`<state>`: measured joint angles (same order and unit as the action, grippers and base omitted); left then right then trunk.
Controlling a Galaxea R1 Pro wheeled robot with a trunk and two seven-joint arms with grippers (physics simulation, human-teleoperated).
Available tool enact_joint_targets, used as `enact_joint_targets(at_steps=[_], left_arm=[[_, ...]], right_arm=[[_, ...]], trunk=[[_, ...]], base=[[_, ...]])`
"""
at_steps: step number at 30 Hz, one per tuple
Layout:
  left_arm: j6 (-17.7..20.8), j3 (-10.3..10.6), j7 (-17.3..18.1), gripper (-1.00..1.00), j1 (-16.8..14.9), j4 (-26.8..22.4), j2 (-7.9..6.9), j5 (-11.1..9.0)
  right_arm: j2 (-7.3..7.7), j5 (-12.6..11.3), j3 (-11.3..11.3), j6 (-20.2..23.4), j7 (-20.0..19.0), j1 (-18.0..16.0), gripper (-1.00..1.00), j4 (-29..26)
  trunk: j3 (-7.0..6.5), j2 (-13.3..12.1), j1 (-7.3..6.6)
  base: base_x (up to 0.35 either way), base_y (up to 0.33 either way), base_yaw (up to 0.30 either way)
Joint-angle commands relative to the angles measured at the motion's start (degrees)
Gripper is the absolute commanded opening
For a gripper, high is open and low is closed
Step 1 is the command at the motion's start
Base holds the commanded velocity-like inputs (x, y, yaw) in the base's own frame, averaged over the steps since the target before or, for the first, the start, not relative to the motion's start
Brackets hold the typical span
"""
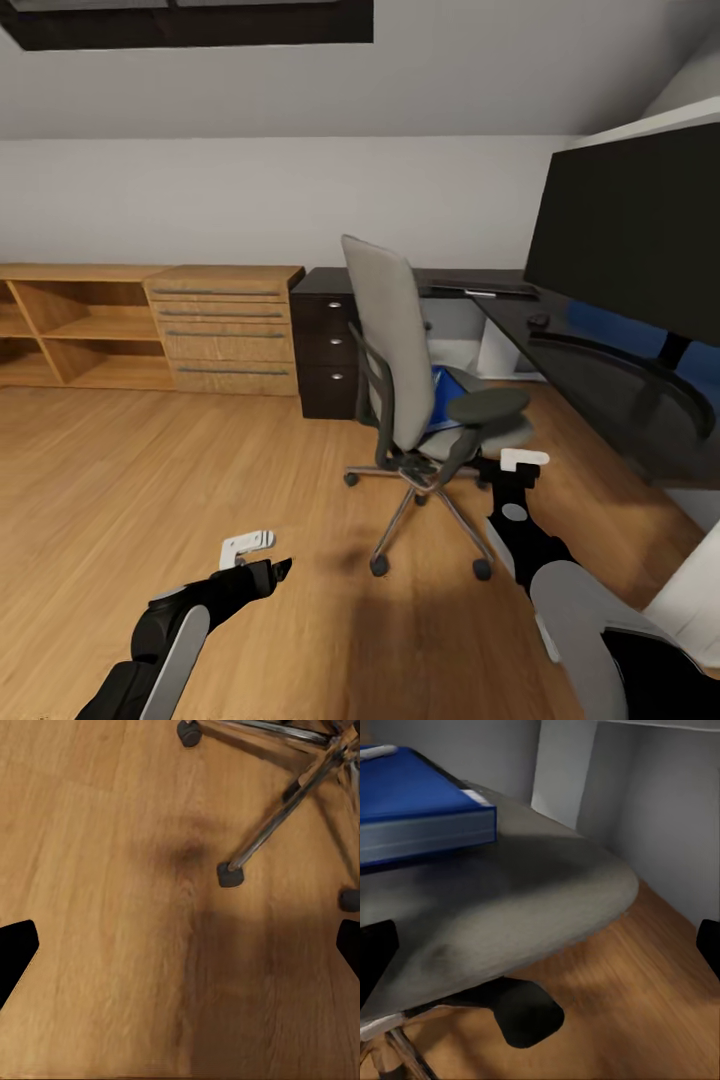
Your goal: In the bedroom, organize the workspace by keeping the computer under the desk, ensuring the monitor is on the desk, placing the keyboard on the desk next to the monitor, placing the mouse on the desk next to the keyboard, moving the folder from the swivel chair onto the desk next to the mouse, stacking the notebook on top of the folder with the pen on top of the notebook, and positioning the swivel chair next to the desk.
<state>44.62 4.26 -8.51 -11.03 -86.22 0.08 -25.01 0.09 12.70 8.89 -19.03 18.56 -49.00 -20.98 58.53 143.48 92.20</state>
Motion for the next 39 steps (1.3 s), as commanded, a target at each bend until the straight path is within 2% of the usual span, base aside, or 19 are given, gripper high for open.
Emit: enact_joint_targets(at_steps=[1,6,15,39], left_arm=[[0.2,0.0,-0.5,1.0,0.0,0.0,0.01,-0.6],[0.1,0.0,-0.5,1.0,0.0,0.2,0.01,-0.6],[0.1,0.0,-0.5,1.0,0.0,0.2,0.01,-0.6],[0.2,0.1,-0.5,1.0,0.0,0.3,0.09,-0.6]], right_arm=[[-0.04,0.7,0.2,-0.1,0.1,0.0,1.0,0.1],[-0.07,0.7,0.2,-0.1,0.1,0.0,1.0,0.1],[-0.21,0.7,0.1,-0.1,0.1,0.0,1.0,0.1],[-0.33,0.8,0.1,-0.1,0.1,0.0,1.0,0.0]], trunk=[[0.05,0.0,-0.01],[0.05,0.0,-0.01],[0.02,0.0,-0.01],[-0.54,0.0,-0.01]], base=[[0.0,0.0,0.234],[-0.009,0.031,0.215],[-0.04,0.132,0.069],[0.0,0.001,0.242]])
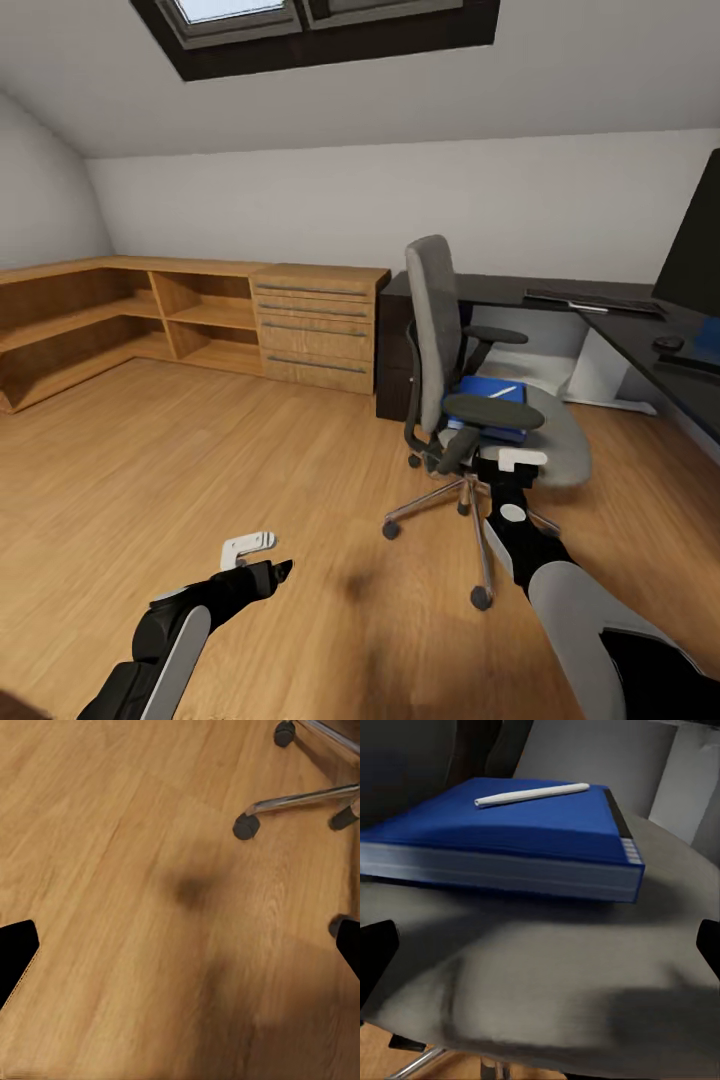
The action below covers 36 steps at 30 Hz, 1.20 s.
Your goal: In the bedroom, organize the workspace by keeping the computer under the desk, ensuring the monitor is on the desk, placing the keyboard on the desk next to the monitor, placing the mouse on the desk next to the keyboard, moving the folder from the swivel chair onto the desk next to the mouse, stacking the notebook on top of the folder with the pen on top of the notebook, and positioning the swivel chair next to the desk.
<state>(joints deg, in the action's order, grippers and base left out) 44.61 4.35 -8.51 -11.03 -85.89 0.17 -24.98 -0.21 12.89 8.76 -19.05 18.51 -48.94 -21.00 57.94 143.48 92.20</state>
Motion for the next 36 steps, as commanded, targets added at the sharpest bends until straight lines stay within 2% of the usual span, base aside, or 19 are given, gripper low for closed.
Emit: enact_joint_targets(at_steps=[1,13,36], left_arm=[[0.2,0.0,-0.5,1.0,0.0,0.0,0.01,-0.6],[0.2,0.0,-0.5,1.0,0.0,0.0,0.01,-0.6],[0.1,0.0,-0.5,1.0,0.0,0.6,0.01,-0.6]], right_arm=[[0.0,0.6,0.2,-0.1,0.2,0.0,1.0,0.0],[0.07,0.6,0.3,-0.1,0.2,0.0,1.0,-0.2],[0.12,0.3,0.3,-0.1,0.1,0.0,1.0,-0.1]], trunk=[[0.03,0.0,-0.01],[-0.1,0.0,-0.01],[-1.38,0.0,-0.01]], base=[[0.0,0.0,0.246],[0.0,0.0,0.057],[0.0,0.0,-0.181]])
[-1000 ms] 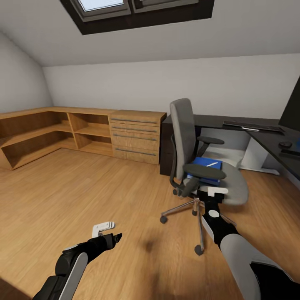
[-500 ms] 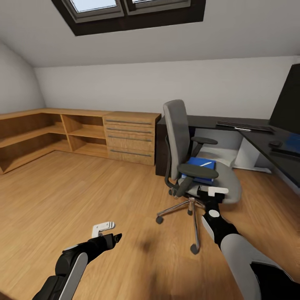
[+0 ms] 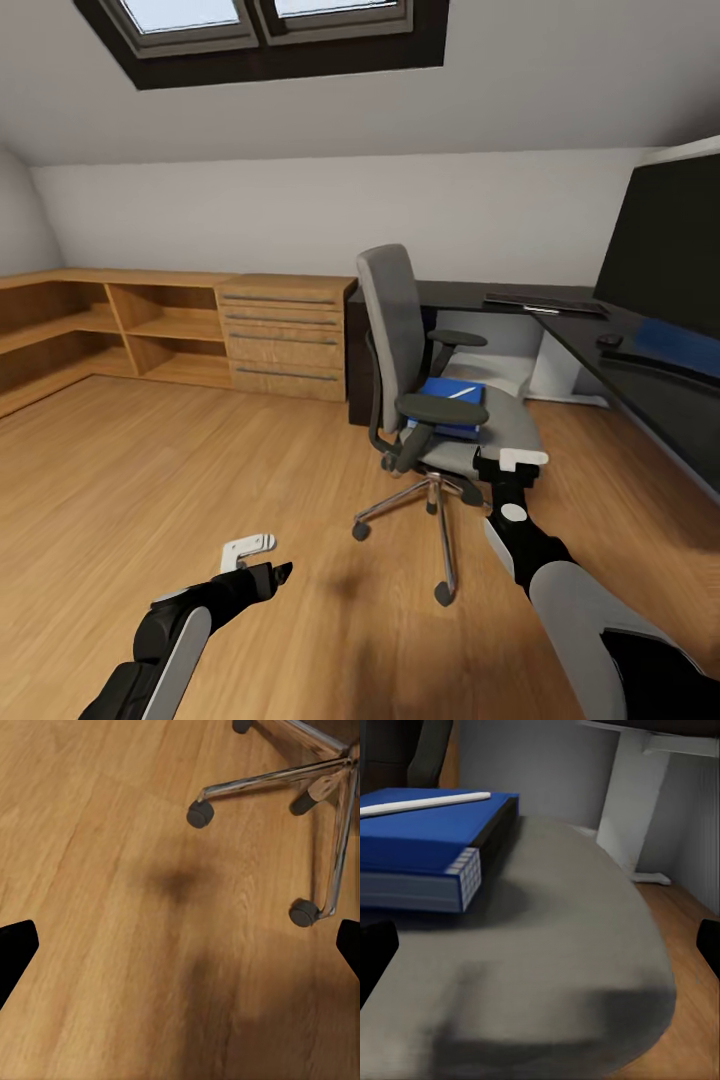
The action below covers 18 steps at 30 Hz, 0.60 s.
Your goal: In the bedroom, organize the workspace by keeping the computer under the desk, ensuring the monitor is on the desk, placing the keyboard on the desk next to the monitor, placing the mouse on the desk next to the keyboard, moving the folder from the swivel chair onto the desk next to the mouse, stacking the notebook on top of the folder with the pen on top of the notebook, and positioning the swivel chair next to the desk.
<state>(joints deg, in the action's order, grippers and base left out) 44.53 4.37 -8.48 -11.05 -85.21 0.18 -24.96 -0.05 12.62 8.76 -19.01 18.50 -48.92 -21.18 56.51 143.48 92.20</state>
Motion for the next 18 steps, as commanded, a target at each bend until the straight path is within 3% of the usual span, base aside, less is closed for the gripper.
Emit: enact_joint_targets(at_steps=[1,18], left_arm=[[0.2,0.0,-0.5,1.0,0.0,-0.1,0.0,-0.6],[0.2,0.0,-0.5,1.0,0.0,0.0,0.0,-0.5]], right_arm=[[-0.04,0.6,0.3,-0.1,0.1,0.0,1.0,0.1],[-0.06,0.4,0.4,-1.2,0.2,0.0,1.0,0.1]], trunk=[[-0.01,0.0,-0.01],[-1.0,0.0,-0.01]], base=[[0.0,0.0,-0.197],[0.0,0.0,-0.183]])
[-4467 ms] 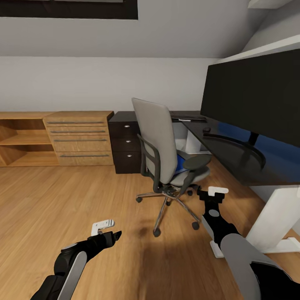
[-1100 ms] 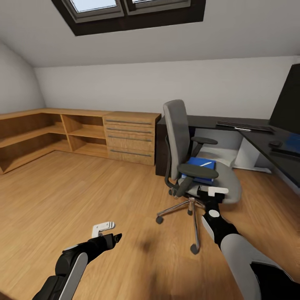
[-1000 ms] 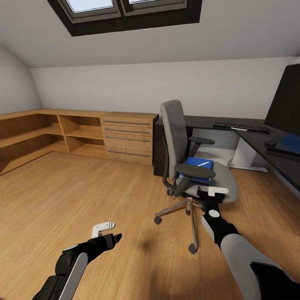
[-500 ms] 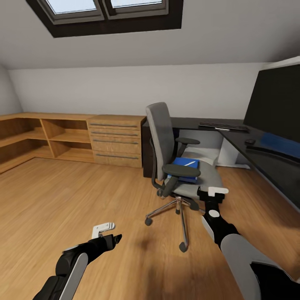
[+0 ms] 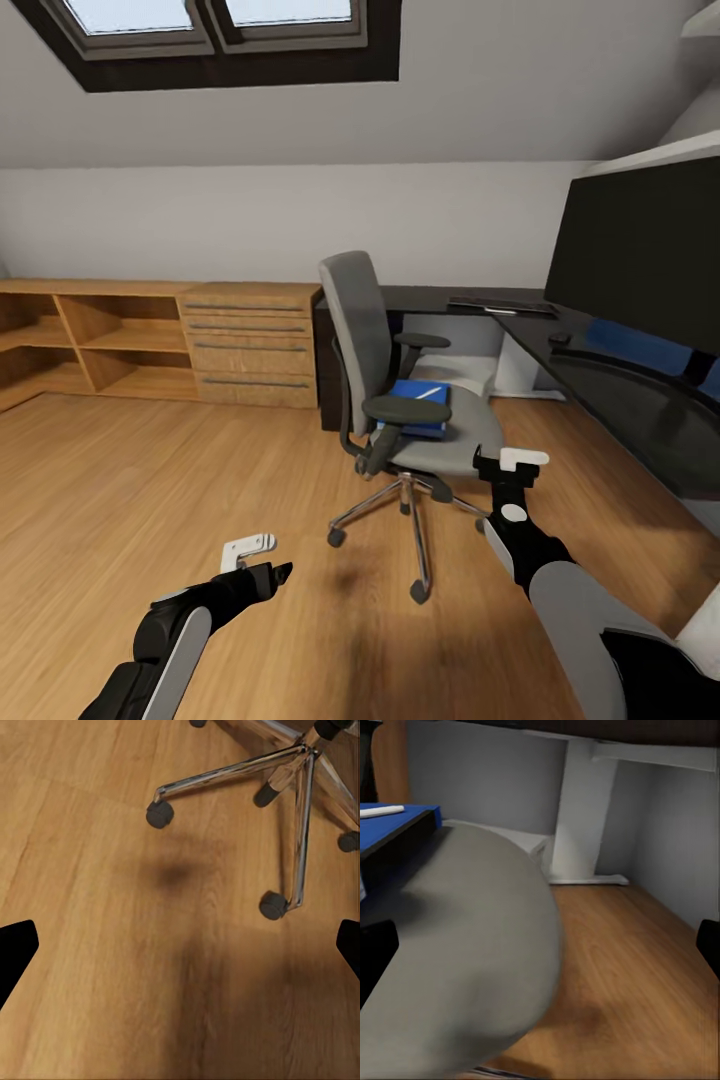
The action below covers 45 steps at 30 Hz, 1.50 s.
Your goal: In the bedroom, organize the workspace by keeping the computer under the desk, ensuring the monitor is on the desk, placing the keyboard on the desk next to the monitor, placing the mouse on the desk next to the keyboard, moving the folder from the swivel chair onto the desk next to the mouse, stacking the notebook on top of the folder with the pen on top of the notebook, and positioning the swivel chair next to the desk.
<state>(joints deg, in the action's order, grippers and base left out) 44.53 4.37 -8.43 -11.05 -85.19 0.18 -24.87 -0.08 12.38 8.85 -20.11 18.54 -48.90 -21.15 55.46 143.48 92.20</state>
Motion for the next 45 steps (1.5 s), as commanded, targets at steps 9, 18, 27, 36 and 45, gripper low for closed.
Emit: enact_joint_targets(at_steps=[9,18,27,36,45], left_arm=[[0.2,0.0,-0.5,1.0,0.0,-0.1,0.0,-0.6],[0.2,0.0,-0.5,1.0,0.0,-0.1,0.0,-0.7],[0.2,0.0,-0.5,1.0,0.0,-0.1,-0.02,-0.6],[0.2,0.0,-0.6,1.0,0.0,-0.1,-0.08,-0.3],[0.2,0.0,-0.6,1.0,0.0,-0.1,-0.03,-0.1]], right_arm=[[-0.08,0.6,0.2,-0.3,0.1,-0.1,1.0,0.1],[-0.22,-2.8,0.5,0.3,0.0,-0.1,1.0,0.2],[-0.16,-22.3,0.7,0.6,0.0,-0.1,1.0,-0.5],[-0.08,-40.6,0.5,0.3,-0.9,-0.1,1.0,-1.2],[-0.12,-42.3,0.5,-0.2,-2.1,-0.1,1.0,-1.4]], trunk=[[-0.06,0.0,-0.01],[-0.07,0.0,-0.01],[-0.07,0.0,-0.01],[-0.07,0.0,-0.01],[-0.07,0.0,-0.01]], base=[[0.0,0.0,-0.043],[0.0,0.0,-0.003],[0.0,0.0,0.0],[0.0,0.0,0.0],[0.0,0.0,0.0]])
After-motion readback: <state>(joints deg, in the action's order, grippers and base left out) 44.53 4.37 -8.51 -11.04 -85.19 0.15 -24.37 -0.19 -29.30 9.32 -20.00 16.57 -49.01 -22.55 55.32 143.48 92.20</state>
